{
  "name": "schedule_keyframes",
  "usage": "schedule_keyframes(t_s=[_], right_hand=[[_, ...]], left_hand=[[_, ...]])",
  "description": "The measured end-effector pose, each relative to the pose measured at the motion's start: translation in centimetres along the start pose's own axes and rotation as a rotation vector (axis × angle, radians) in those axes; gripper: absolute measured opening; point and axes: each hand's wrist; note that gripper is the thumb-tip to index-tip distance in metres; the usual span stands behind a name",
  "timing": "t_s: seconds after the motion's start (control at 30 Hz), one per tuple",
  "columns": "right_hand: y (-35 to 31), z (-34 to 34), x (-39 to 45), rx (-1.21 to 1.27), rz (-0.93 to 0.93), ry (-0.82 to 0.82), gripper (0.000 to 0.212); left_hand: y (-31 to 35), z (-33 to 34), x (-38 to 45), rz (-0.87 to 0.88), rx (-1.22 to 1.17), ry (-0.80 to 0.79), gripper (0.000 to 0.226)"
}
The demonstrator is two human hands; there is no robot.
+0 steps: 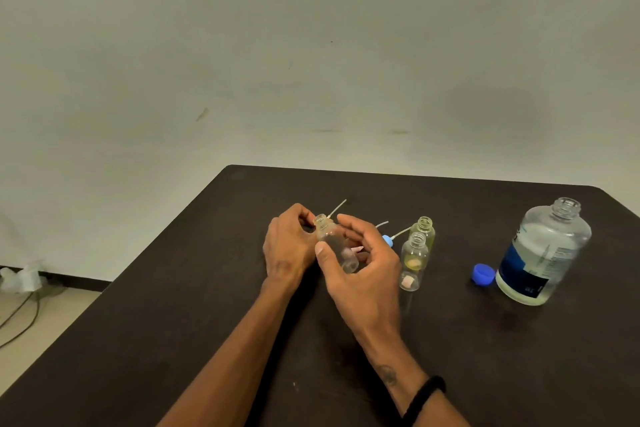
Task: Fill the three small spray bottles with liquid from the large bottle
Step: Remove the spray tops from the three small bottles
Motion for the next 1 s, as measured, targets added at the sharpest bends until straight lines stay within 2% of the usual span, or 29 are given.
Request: schedule_keyframes(t_s=[0.2,0.43,0.6,0.8,1.0], right_hand=[[0.7,-0.2,0.4,-0.024,0.099,0.031,0.055],[0.3,-1.0,0.1,-0.11,0.081,0.026,0.059],[0.4,-1.4,-0.1,-0.168,0.082,0.035,0.06],[0.5,-2.2,-0.4,-0.193,0.087,0.038,0.06],[0.5,-2.8,-0.7,-0.213,0.089,0.028,0.061]], left_hand=[[-0.5,0.8,0.7,0.088,0.106,-0.033,0.028],[-0.8,0.9,0.6,0.134,0.052,-0.034,0.04],[-0.8,0.7,0.4,0.091,-0.061,-0.009,0.047],[-1.0,0.4,0.7,-0.02,-0.235,0.063,0.04],[-1.0,0.4,0.8,-0.049,-0.268,0.092,0.037]])
Point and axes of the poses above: each hand's wrist, its own x-axis towards the middle knuckle, its own z-axis out of the palm, y = z × x
